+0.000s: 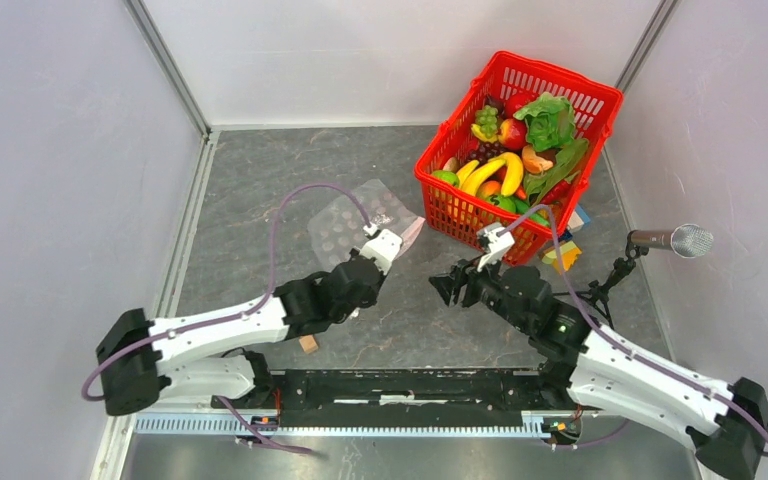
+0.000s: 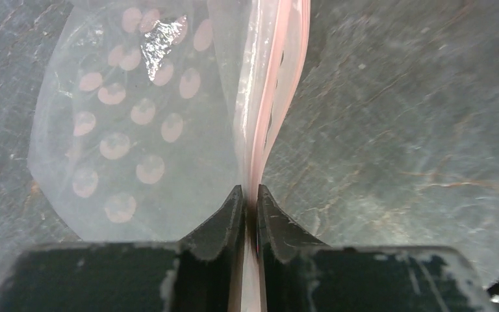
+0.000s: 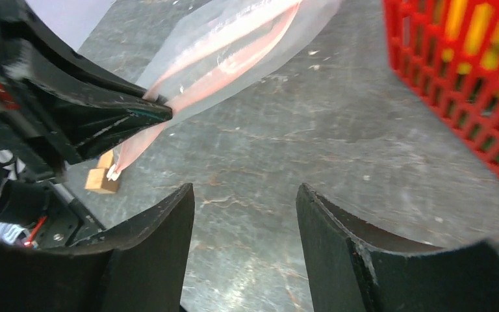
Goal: Place the food in the zip-top bag and seal the zipper
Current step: Pick up the zipper food storage bag at the center of the board, then open the zipper of the food storage bag.
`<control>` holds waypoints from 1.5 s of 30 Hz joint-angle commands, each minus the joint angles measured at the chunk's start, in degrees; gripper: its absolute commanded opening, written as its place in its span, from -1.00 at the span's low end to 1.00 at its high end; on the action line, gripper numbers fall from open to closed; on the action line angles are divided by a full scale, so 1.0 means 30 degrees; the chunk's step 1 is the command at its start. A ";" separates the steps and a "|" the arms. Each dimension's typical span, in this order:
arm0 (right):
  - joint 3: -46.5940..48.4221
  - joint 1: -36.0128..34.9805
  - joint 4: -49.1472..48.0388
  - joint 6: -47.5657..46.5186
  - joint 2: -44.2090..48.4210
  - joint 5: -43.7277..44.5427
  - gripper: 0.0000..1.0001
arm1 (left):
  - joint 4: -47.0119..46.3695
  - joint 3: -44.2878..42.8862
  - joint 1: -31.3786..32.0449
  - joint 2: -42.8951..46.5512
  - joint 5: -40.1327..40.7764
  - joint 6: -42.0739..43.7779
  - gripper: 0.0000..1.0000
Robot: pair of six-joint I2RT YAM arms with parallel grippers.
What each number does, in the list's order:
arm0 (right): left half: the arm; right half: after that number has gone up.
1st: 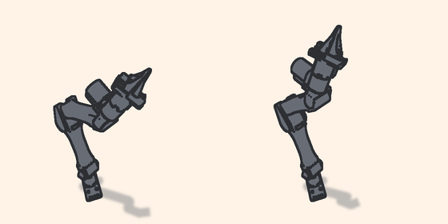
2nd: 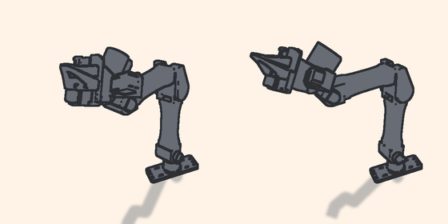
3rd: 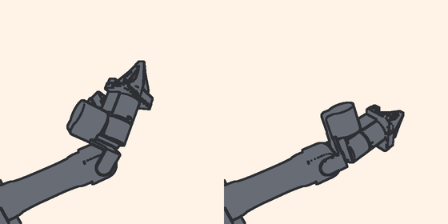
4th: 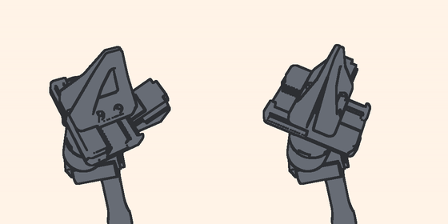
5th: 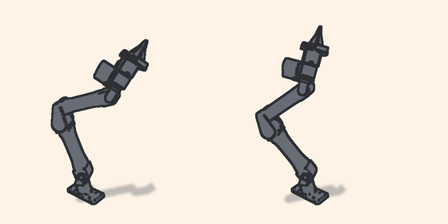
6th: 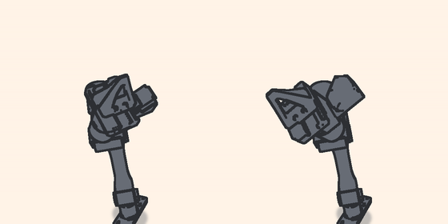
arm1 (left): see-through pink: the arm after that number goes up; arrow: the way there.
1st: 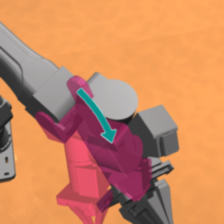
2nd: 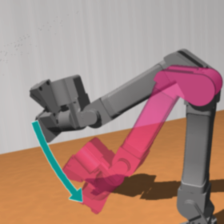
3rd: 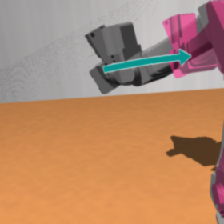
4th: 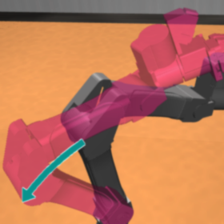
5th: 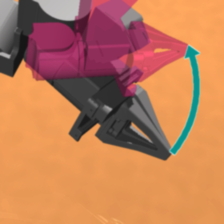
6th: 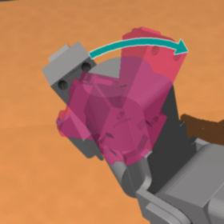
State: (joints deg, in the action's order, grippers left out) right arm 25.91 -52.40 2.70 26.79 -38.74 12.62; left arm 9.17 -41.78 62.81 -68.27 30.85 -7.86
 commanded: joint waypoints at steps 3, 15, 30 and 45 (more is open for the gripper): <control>-0.0478 -0.0139 -0.6814 0.3606 -0.3188 -0.2529 0.27 | 0.0621 0.0827 -0.0017 0.3338 -0.2004 -0.3186 -0.65; -0.0112 -0.2019 -1.3604 0.6197 -0.8468 -0.0561 0.09 | 0.0575 0.1721 0.0005 0.5568 -0.3695 -0.4528 -0.59; -0.0978 -0.2027 -1.5226 0.6990 -0.9528 0.0774 -0.36 | 0.0602 0.2311 -0.0009 0.6965 -0.4306 -0.4998 -0.59; -0.0411 -0.2044 -1.4057 0.6549 -1.0192 -0.0068 -1.00 | 0.1539 0.2227 -0.0006 0.7946 -0.2475 -0.4896 -0.32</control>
State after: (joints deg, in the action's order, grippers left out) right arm 22.28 -58.39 -43.94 47.75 -69.54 11.53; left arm 12.43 -34.85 62.76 -45.87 18.65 -20.82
